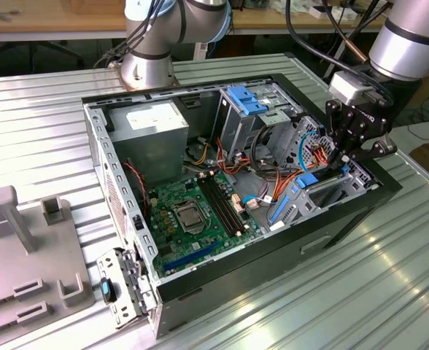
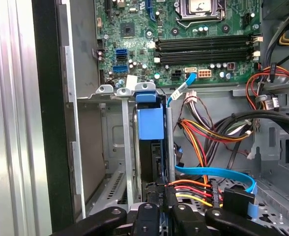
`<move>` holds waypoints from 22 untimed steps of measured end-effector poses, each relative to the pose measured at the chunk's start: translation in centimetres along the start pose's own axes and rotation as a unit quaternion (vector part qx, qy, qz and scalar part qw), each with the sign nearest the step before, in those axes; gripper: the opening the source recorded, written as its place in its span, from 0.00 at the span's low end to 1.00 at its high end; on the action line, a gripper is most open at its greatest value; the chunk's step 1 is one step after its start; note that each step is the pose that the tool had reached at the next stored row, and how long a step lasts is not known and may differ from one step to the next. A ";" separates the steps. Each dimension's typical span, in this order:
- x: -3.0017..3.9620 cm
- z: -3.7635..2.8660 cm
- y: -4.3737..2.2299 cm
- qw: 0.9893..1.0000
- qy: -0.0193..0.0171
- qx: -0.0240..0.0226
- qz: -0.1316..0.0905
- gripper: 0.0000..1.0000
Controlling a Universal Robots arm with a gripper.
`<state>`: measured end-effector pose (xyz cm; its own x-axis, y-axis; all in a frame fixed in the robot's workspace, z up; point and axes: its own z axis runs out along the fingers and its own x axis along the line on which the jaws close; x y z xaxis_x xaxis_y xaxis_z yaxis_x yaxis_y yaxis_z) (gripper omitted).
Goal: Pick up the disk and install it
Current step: 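Insert the first disk wire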
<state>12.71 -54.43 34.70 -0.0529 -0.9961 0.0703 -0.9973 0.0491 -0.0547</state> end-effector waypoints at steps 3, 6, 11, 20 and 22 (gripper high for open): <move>0.00 0.00 0.00 1.000 0.000 0.000 0.003 0.17; 0.00 0.01 0.00 1.000 0.000 0.000 0.003 0.17; 0.00 0.02 0.00 1.000 -0.001 0.000 0.003 0.17; 0.10 0.06 0.01 1.000 -0.007 0.001 -0.025 0.17; 0.22 0.07 0.01 1.000 -0.007 0.001 -0.026 0.17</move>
<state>12.69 -54.65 34.65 -0.0005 -0.9983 0.0583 -0.9985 -0.0027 -0.0542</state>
